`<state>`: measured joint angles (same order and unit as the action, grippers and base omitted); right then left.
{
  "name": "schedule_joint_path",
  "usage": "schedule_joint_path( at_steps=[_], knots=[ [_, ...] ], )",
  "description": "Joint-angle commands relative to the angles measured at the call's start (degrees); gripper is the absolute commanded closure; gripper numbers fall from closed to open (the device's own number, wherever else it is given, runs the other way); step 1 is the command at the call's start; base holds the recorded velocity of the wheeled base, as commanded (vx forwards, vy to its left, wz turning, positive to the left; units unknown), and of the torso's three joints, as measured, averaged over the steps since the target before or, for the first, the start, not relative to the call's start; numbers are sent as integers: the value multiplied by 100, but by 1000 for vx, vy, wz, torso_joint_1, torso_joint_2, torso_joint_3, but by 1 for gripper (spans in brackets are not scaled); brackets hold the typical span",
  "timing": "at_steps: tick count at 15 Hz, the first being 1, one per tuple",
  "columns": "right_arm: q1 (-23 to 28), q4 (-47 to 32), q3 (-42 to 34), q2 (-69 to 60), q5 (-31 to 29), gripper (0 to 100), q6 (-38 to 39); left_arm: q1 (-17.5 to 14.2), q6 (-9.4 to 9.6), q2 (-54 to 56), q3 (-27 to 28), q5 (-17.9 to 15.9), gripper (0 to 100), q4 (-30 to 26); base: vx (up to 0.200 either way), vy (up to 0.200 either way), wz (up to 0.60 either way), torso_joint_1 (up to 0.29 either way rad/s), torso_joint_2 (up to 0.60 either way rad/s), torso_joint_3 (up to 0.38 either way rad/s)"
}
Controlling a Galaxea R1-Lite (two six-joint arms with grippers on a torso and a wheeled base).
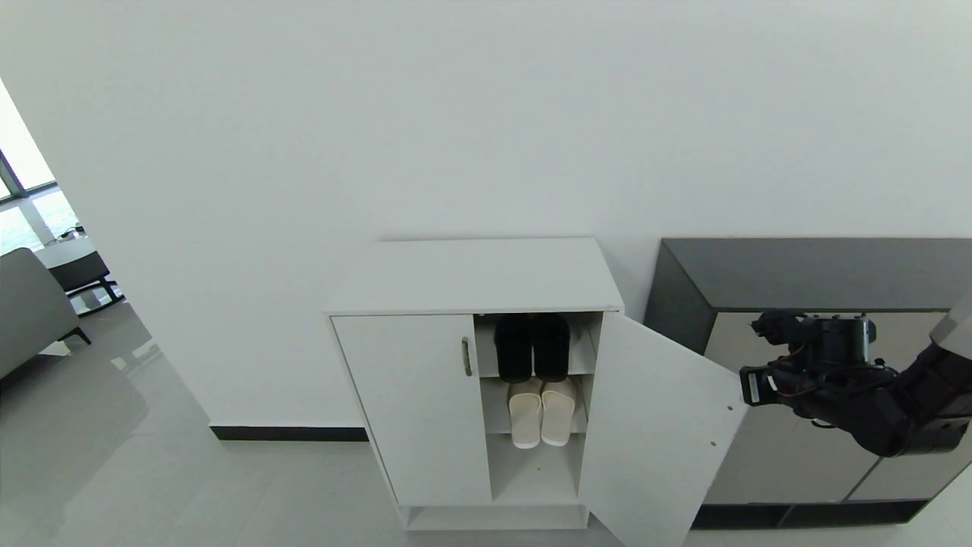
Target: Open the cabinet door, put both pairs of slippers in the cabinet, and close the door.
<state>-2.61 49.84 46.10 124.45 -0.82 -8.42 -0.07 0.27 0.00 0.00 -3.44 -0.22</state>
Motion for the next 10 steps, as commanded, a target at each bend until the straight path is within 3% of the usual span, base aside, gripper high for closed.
schedule_joint_path(
  at_steps=[1, 10],
  knots=[
    [-223, 9, -260, -290, 38, 100, -28, -1, 0, -9, 0, 1, 100, 4, 0, 0, 0, 0, 0, 0],
    [-293, 61, -313, -246, 73, 100, -19, -1, 0, -9, 0, 1, 100, -4, 0, 0, 0, 0, 0, 0]
  ],
)
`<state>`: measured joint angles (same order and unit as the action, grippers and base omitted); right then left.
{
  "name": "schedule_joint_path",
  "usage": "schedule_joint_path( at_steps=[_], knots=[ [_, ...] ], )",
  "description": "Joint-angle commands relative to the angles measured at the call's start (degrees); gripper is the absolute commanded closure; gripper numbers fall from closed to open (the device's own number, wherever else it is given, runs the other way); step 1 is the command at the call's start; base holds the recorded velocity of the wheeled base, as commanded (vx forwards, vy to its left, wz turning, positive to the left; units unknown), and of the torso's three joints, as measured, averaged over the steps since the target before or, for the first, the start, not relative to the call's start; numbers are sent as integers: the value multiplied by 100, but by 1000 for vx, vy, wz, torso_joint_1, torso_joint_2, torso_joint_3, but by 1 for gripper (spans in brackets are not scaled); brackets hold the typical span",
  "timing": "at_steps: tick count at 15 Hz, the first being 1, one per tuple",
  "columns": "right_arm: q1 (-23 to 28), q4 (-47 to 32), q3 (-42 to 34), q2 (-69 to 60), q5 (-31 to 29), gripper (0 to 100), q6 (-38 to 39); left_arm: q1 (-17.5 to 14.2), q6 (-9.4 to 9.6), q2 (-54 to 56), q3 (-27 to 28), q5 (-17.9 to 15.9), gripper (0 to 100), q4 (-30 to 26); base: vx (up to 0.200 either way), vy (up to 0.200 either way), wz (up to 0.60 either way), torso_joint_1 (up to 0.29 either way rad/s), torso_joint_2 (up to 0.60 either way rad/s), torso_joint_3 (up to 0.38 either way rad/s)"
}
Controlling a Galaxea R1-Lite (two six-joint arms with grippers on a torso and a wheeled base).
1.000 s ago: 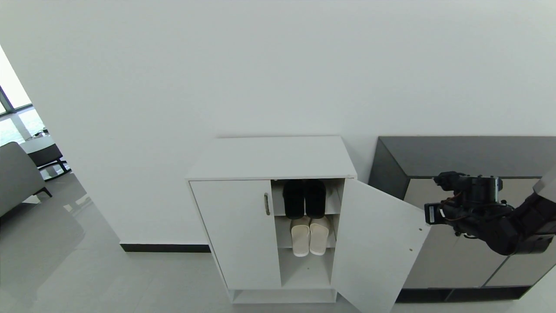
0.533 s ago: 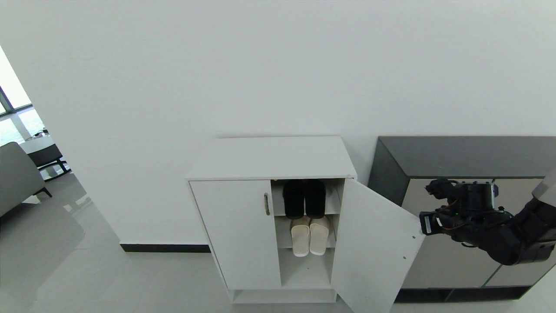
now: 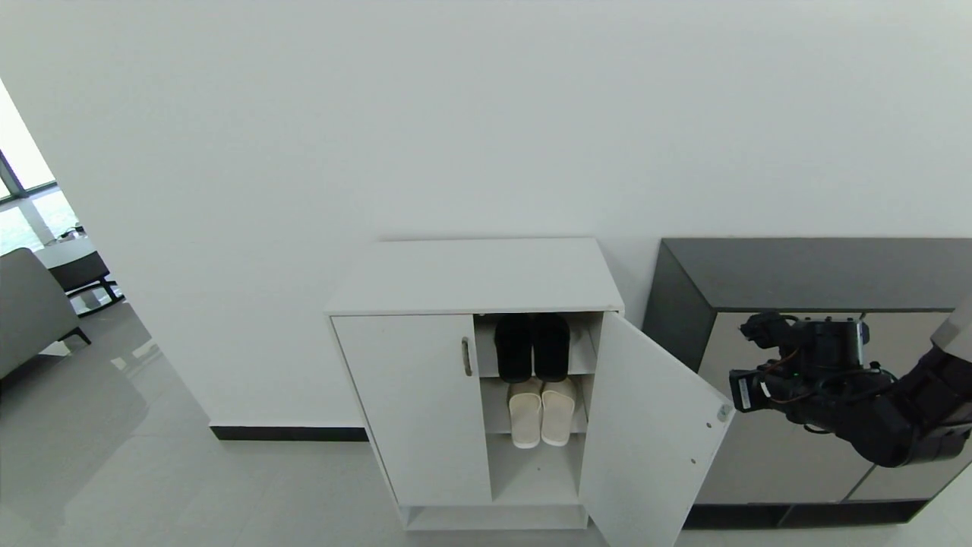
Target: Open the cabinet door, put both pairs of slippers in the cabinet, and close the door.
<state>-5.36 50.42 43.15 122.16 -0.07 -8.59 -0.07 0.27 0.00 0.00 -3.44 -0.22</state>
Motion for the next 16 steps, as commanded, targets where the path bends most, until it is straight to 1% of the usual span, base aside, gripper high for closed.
schedule_joint_path(
  at_steps=[1, 5, 10, 14, 15, 16],
  knots=[
    [-96, 3, -79, -26, -1, 100, -2, -1, 0, -9, 0, 1, 100, 4, 0, 0, 0, 0, 0, 0],
    [-545, 38, -334, -52, 7, 100, 16, -1, 0, -9, 0, 1, 100, 4, 0, 0, 0, 0, 0, 0],
    [-1476, 785, -932, -87, -37, 100, 112, -1, -9, -9, 0, 1, 100, 4, 0, 0, 0, 0, 0, 0],
    [-1766, 1005, -932, -105, -1, 100, 745, -1, -9, -9, 0, 1, 100, 4, 0, 0, 0, 0, 0, 0],
    [-1951, 1330, -923, -43, 86, 100, 1211, -1, -9, -9, 0, 1, 100, -4, 0, 0, 0, 0, 0, 0],
    [-2039, 1409, -932, 1, 95, 100, 1246, -1, -9, -9, 0, 1, 100, -4, 0, 0, 0, 0, 0, 0]
  ],
)
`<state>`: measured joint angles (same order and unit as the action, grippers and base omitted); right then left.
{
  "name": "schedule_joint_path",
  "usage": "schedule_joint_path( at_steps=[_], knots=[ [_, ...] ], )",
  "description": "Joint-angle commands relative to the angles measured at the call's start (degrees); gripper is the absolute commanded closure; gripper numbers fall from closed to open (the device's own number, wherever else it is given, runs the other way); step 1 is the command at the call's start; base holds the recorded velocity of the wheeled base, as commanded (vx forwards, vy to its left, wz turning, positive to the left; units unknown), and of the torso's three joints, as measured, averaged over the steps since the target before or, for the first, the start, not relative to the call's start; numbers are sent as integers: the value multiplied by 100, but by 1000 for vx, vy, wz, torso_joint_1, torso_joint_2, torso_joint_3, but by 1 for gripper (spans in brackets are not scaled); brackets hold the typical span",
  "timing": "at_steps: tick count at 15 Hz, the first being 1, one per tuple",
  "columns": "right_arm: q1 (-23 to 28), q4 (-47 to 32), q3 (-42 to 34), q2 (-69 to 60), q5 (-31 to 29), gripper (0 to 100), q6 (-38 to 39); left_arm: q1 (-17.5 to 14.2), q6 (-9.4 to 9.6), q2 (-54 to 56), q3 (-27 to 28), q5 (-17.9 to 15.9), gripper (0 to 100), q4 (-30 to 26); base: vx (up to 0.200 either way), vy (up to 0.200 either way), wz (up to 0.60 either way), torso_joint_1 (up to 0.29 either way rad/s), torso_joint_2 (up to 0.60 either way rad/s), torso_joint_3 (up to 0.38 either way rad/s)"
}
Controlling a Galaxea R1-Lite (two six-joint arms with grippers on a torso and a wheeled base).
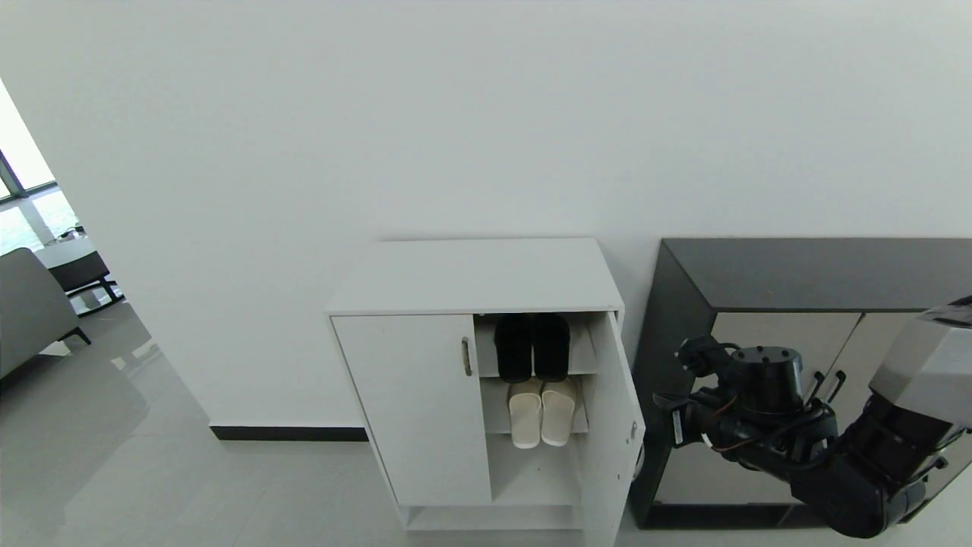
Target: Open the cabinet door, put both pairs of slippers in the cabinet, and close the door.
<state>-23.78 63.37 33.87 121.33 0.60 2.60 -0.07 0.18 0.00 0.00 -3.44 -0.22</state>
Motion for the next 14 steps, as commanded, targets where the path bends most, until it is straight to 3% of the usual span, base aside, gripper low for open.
schedule_joint_path(
  at_steps=[1, 6, 14],
  knots=[
    [-311, 123, -29, 92, 11, 100, 127, -1, -1, -9, 0, 1, 100, -4, 0, 0, 0, 0, 0, 0],
    [-531, 308, -161, 207, 11, 100, 145, -1, -1, -9, 0, 1, 100, -4, 0, 0, 0, 0, 0, 0],
    [-803, 1530, -460, 681, 19, 100, 118, -1, 8, -9, 0, 1, 100, -4, 0, 0, 0, 0, 0, 0]
  ],
)
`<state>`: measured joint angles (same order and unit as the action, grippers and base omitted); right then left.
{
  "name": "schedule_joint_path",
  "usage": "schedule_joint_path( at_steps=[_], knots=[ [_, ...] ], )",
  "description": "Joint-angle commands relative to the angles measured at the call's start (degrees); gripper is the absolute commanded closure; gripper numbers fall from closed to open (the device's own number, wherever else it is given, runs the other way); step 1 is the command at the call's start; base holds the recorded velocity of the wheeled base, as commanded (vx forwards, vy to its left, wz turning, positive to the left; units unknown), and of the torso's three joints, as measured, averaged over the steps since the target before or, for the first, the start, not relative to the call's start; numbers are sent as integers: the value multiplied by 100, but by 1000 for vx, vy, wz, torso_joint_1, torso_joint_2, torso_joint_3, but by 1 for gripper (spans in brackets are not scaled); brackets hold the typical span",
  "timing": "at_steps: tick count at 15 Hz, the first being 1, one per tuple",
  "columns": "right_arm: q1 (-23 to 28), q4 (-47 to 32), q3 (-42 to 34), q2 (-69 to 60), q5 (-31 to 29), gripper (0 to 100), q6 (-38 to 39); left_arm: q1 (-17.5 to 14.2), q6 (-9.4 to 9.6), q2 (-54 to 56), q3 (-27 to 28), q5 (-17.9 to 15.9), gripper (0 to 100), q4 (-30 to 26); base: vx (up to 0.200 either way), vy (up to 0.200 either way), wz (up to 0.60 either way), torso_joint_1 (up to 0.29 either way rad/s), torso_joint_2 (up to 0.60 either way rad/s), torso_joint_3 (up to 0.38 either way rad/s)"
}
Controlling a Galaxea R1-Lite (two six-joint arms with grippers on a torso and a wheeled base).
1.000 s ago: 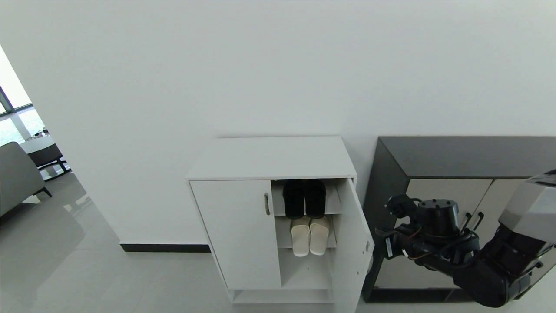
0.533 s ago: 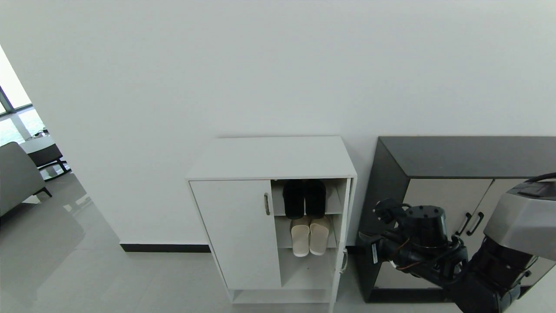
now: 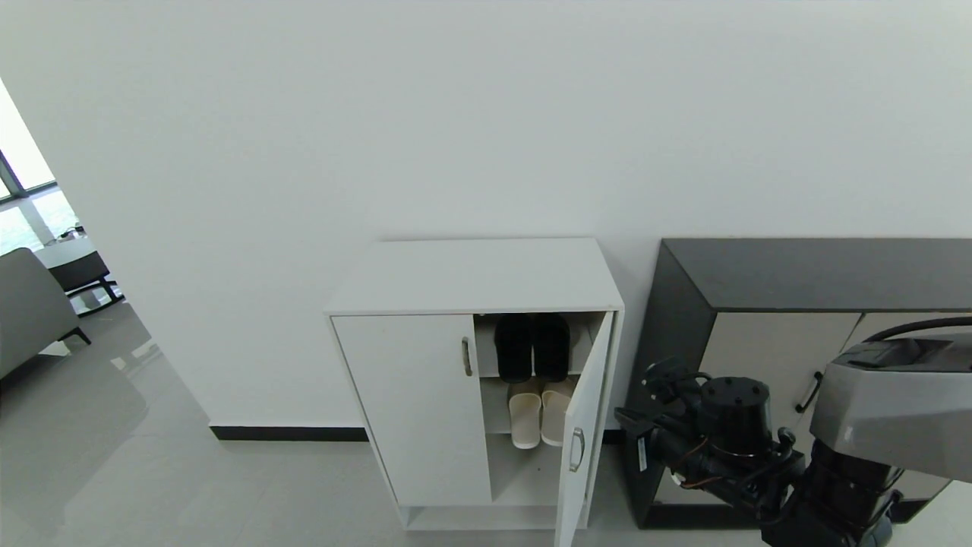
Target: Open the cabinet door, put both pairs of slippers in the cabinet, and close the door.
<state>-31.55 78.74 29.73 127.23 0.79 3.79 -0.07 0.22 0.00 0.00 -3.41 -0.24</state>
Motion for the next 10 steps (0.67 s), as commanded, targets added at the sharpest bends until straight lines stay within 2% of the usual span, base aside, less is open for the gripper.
schedule_joint_path(
  at_steps=[1, 3, 5, 7, 10],
  knots=[
    [-27, 194, -152, 118, 114, 100, 8, -1, 4, -9, 0, -1, 100, -2, 0, 0, 0, 0, 0, 0],
    [52, 1012, -539, 188, 949, 100, 8, -1, 4, -9, 0, -1, 100, -2, 200, 0, 0, 5, 2, -2],
    [298, 1126, -723, 241, 1468, 100, -28, -1, 4, -9, 0, -1, 100, -2, 200, 0, 0, -7, -7, 7],
    [298, 1126, -732, 381, 1494, 100, -54, -1, 4, -9, 0, -1, 100, -2, 200, 0, 0, 12, 10, -2],
    [298, 1126, -750, 548, 1538, 100, -282, -1, 4, -9, 0, -1, 100, -2, 0, 0, 0, 0, 0, 0]
  ],
)
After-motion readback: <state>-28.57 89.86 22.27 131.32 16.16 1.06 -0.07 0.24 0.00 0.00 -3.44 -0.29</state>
